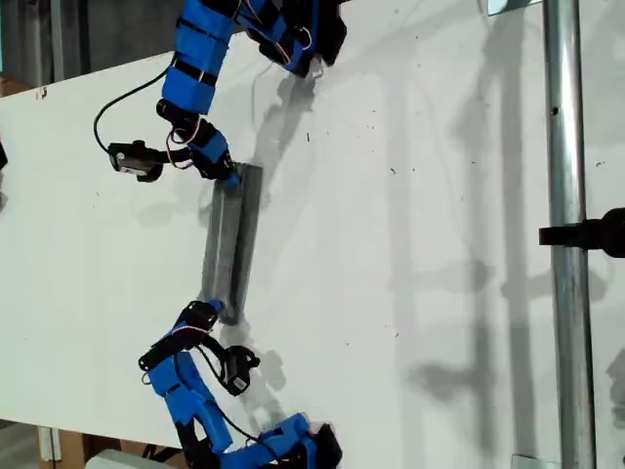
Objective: Grasp corners of a towel and fold twice.
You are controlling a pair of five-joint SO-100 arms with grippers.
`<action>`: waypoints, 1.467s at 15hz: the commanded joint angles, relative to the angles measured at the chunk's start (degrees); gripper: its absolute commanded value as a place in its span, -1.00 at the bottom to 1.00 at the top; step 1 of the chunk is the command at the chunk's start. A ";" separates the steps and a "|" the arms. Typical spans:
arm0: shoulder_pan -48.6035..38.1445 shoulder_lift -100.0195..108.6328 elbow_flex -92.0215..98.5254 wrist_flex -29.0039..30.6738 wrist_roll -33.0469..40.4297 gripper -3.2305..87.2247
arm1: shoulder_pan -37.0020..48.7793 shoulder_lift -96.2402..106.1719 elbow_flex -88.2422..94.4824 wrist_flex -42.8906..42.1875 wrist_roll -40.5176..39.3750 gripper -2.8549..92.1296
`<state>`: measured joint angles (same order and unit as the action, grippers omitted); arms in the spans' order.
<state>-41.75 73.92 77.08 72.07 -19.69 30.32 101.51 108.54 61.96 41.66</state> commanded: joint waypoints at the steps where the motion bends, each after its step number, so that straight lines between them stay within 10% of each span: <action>1: -2.64 -7.38 -6.68 2.11 -1.67 -0.98 | -1.85 -3.96 1.49 -4.57 2.37 -0.95; 3: -5.27 -19.25 -20.65 11.51 -5.45 -0.79 | -0.35 -12.39 0.26 -7.56 2.11 -0.87; 5: -6.33 -17.31 -22.24 18.63 -9.23 -0.27 | -1.05 -14.06 -3.08 -1.76 4.39 -0.27; 7: -4.13 -2.46 -18.19 22.94 -13.36 -0.22 | -1.41 -3.43 -2.81 6.15 6.77 -0.25; 14: 14.85 47.55 22.32 13.80 -24.52 -0.07 | 5.98 40.34 35.60 5.10 19.95 -0.17; 19: 32.70 61.87 35.51 11.60 -35.95 -0.04 | 5.45 16.00 33.66 -19.69 26.37 -0.10; 22: 35.86 64.07 38.94 11.60 -39.90 -0.03 | 6.94 -2.02 20.74 -19.60 26.19 -0.06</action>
<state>-6.86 136.14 116.10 84.02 -58.27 36.39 103.54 136.05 43.15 67.50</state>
